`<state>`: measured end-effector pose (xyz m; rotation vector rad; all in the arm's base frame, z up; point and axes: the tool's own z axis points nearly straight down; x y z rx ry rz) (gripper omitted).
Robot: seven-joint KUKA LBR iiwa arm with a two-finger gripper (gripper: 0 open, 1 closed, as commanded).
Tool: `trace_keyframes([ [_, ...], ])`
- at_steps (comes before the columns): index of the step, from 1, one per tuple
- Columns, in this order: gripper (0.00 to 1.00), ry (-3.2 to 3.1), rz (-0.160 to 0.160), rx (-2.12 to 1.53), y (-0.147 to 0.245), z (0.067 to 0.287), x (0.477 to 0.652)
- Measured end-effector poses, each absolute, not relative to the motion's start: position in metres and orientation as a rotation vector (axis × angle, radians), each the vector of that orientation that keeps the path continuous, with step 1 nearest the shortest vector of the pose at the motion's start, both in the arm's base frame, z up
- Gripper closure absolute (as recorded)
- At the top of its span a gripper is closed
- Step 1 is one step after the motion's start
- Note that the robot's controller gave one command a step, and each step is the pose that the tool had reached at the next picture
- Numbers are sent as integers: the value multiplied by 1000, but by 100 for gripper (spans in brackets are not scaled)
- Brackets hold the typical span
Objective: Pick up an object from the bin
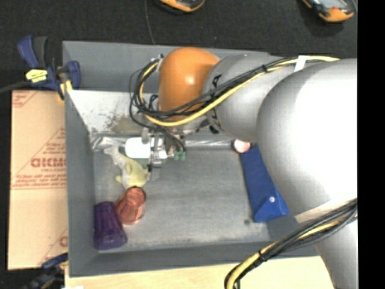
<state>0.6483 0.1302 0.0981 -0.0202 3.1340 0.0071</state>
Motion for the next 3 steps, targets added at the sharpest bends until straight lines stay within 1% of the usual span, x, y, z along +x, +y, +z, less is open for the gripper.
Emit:
trace_keyframes([
  [1,0,3134,8,39,142,93,651],
  [2,0,3128,13,235,189,101,614],
  [3,0,3073,13,596,172,75,624],
])
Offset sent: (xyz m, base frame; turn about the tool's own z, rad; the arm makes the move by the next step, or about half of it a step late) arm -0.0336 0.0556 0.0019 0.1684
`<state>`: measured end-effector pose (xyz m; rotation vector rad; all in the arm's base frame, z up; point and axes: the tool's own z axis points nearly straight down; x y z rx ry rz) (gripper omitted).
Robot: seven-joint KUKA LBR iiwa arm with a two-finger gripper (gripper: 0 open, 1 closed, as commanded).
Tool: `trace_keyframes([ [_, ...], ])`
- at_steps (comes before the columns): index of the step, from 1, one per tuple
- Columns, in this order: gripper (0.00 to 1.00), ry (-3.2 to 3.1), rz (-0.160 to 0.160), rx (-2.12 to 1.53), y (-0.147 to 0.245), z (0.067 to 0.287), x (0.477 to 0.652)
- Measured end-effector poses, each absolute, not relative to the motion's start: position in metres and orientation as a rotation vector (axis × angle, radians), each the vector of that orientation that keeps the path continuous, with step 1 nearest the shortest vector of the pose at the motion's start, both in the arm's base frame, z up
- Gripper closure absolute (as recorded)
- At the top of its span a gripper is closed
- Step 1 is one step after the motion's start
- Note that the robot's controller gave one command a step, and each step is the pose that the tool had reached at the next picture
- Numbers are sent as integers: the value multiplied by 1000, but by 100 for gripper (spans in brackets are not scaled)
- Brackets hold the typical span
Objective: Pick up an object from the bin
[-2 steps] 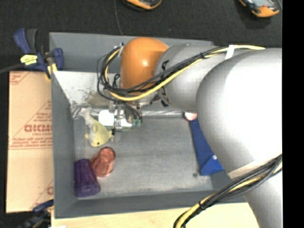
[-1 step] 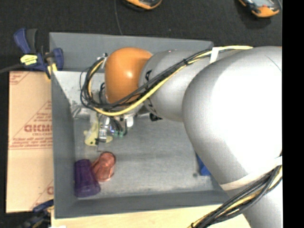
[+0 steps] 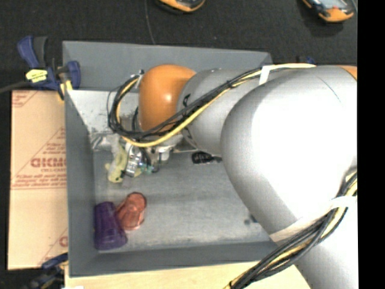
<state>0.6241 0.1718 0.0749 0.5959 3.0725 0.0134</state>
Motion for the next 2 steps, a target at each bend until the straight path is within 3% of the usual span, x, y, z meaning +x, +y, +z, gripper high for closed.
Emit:
trace_keyframes([
  [1,100,3068,18,600,170,68,624],
  [2,100,3069,17,600,170,69,623],
])
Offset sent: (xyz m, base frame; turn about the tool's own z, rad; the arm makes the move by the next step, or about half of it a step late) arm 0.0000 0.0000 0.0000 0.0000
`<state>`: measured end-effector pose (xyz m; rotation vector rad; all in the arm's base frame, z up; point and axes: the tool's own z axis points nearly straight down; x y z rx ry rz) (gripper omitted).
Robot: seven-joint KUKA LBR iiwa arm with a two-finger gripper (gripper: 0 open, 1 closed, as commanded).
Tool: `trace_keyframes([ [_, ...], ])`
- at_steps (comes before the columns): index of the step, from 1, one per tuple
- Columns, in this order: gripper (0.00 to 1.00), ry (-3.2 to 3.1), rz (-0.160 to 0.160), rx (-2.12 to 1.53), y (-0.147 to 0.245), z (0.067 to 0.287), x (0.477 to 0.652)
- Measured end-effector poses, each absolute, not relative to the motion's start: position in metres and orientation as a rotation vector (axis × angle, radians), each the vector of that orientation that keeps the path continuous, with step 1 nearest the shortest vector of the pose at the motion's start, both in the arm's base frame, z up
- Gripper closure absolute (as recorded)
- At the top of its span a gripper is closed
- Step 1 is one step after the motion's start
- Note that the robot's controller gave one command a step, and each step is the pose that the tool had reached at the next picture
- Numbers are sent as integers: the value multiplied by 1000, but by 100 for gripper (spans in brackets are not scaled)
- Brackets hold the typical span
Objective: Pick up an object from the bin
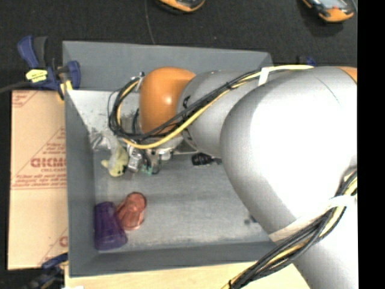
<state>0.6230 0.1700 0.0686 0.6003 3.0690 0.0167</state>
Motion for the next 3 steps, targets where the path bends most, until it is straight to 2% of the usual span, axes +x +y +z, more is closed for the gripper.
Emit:
trace_keyframes([
  [1,100,3081,9,603,169,91,619],
  [2,100,3075,15,599,169,155,622],
  [3,100,3070,19,595,170,188,623],
])
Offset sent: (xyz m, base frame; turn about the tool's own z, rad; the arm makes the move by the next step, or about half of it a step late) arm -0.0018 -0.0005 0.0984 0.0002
